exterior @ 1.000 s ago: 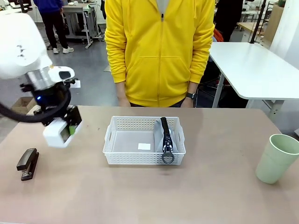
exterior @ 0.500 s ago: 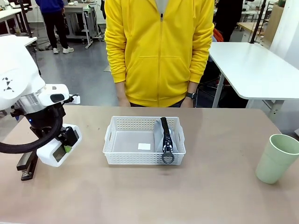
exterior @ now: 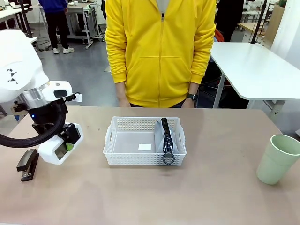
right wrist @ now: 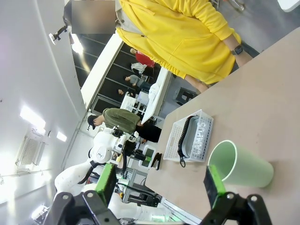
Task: Efficiently arrange items inside the basket to fit them all.
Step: Pick up the Digital clock and place it inside the Organizing basket.
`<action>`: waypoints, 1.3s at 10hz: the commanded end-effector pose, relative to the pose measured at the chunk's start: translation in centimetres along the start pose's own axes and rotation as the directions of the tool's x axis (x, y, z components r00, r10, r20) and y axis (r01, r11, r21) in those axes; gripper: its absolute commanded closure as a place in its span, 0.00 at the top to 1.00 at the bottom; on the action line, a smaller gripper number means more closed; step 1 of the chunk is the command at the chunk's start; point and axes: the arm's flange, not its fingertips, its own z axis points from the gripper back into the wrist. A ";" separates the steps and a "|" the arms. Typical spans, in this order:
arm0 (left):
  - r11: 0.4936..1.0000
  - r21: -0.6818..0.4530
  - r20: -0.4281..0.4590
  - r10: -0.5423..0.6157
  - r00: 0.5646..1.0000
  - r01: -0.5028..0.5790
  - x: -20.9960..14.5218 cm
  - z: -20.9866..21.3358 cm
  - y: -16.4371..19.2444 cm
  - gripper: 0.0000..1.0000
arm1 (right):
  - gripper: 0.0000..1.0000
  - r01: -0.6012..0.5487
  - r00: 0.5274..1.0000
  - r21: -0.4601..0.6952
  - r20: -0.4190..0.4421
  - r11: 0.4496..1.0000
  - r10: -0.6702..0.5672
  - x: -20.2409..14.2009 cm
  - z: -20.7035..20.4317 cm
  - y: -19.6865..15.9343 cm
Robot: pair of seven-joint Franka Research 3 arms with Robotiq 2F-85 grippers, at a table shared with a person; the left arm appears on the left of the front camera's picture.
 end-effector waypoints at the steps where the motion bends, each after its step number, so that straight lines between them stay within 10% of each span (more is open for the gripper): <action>1: 0.996 0.081 0.041 -0.026 0.999 0.023 2.1 3.9 -5.7 0.52 | 1.00 -0.029 0.999 0.017 0.017 0.999 0.029 0.2 0.0 0.1; 6: 0.941 0.063 0.162 -0.339 0.927 0.333 13.1 3.4 -12.6 0.52 | 1.00 -0.029 0.999 0.017 0.017 0.999 0.029 0.2 0.0 0.1; 13: 0.936 0.018 0.021 -0.351 0.936 0.351 17.5 -7.2 -15.0 0.52 | 1.00 -0.029 0.999 0.017 0.017 0.999 0.029 0.2 0.0 0.1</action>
